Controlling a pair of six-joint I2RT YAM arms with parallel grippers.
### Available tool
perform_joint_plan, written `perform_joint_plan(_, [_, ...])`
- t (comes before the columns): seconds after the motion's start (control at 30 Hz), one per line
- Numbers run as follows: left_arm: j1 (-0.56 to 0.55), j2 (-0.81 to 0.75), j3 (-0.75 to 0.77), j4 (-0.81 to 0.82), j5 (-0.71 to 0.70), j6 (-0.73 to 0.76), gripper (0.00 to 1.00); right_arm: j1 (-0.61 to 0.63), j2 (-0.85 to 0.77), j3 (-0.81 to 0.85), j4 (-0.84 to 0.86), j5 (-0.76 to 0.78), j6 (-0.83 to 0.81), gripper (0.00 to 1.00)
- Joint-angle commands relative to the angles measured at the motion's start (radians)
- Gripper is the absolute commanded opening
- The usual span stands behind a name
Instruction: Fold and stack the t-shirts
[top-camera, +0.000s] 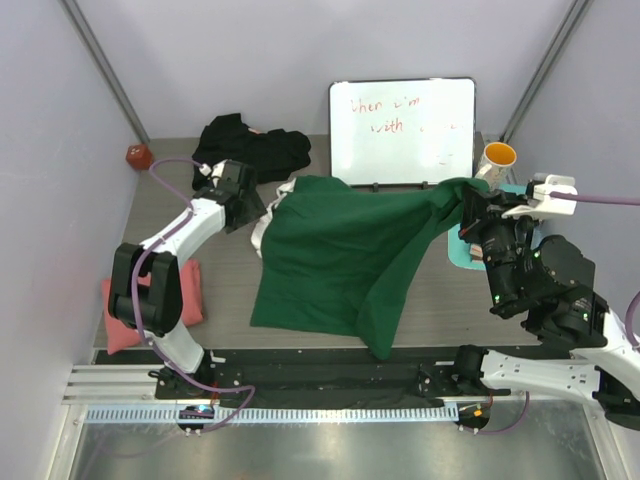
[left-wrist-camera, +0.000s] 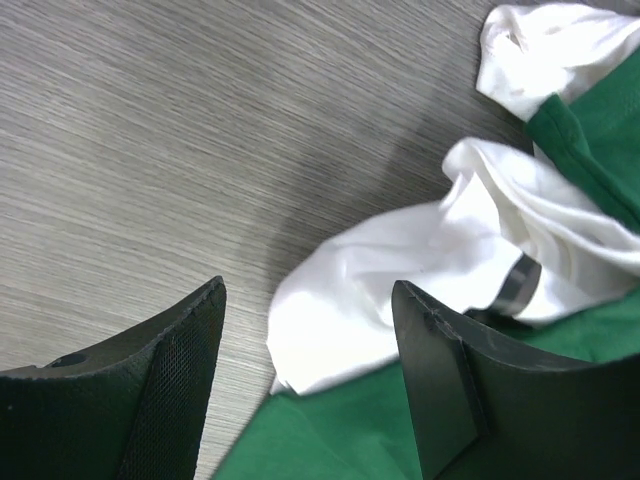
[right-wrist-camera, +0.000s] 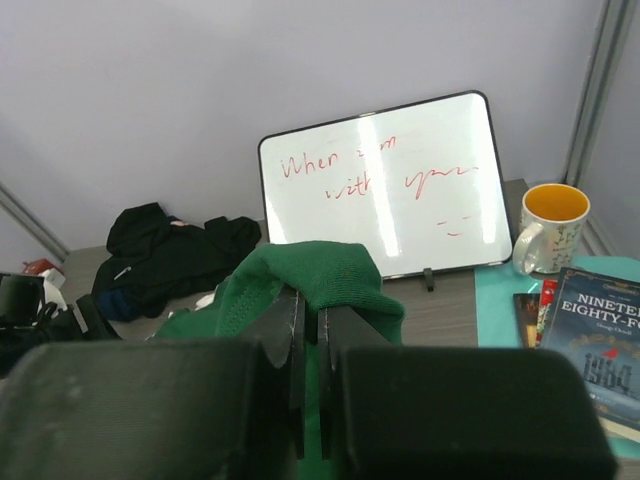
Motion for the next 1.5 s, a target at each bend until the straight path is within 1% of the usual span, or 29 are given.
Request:
perform_joint_plan(0.0, [0.008,-0.041,0.035,0.034,-0.006,0.025,0.68,0.004,-0.041,0.064,0.017,0.089,-0.018,0.01])
perform_joint_plan(0.1, [0.008,-0.019,0.035,0.043,0.024,0.03,0.68,0.003,-0.046,0.081,0.013,0.109,-0.057,0.01])
perform_joint_plan(0.27, [0.008,0.033,0.044,0.074,0.078,0.028,0.69,0.004,-0.032,0.087,-0.003,0.105,-0.046,0.01])
perform_joint_plan(0.4, [0.008,0.044,0.049,0.075,0.126,0.027,0.69,0.004,-0.012,0.076,-0.014,0.099,-0.031,0.01])
perform_joint_plan(0.53, [0.006,-0.001,0.015,0.081,0.126,0.031,0.69,0.004,-0.009,0.047,-0.014,0.097,-0.025,0.01])
perform_joint_plan(0.7, [0.006,-0.064,-0.023,0.094,0.173,0.037,0.7,0.004,-0.02,0.015,-0.012,0.103,-0.025,0.01])
perform_joint_plan(0.8, [-0.002,-0.088,-0.052,0.1,0.21,0.039,0.7,0.004,-0.026,0.001,-0.018,0.1,0.015,0.01])
perform_joint_plan(1.0, [-0.037,-0.096,-0.106,0.112,0.244,0.048,0.7,0.004,-0.023,-0.013,-0.026,0.092,0.041,0.01])
perform_joint_plan(1.2, [-0.089,-0.021,-0.135,0.16,0.256,0.036,0.7,0.004,-0.012,-0.005,-0.038,0.068,0.061,0.01])
perform_joint_plan(1.33, [-0.114,0.082,-0.115,0.189,0.256,0.022,0.69,0.004,-0.004,0.01,-0.05,0.053,0.066,0.01])
perform_joint_plan(1.47, [-0.118,0.174,-0.088,0.198,0.256,0.017,0.66,0.003,0.002,0.029,-0.078,0.048,0.067,0.01])
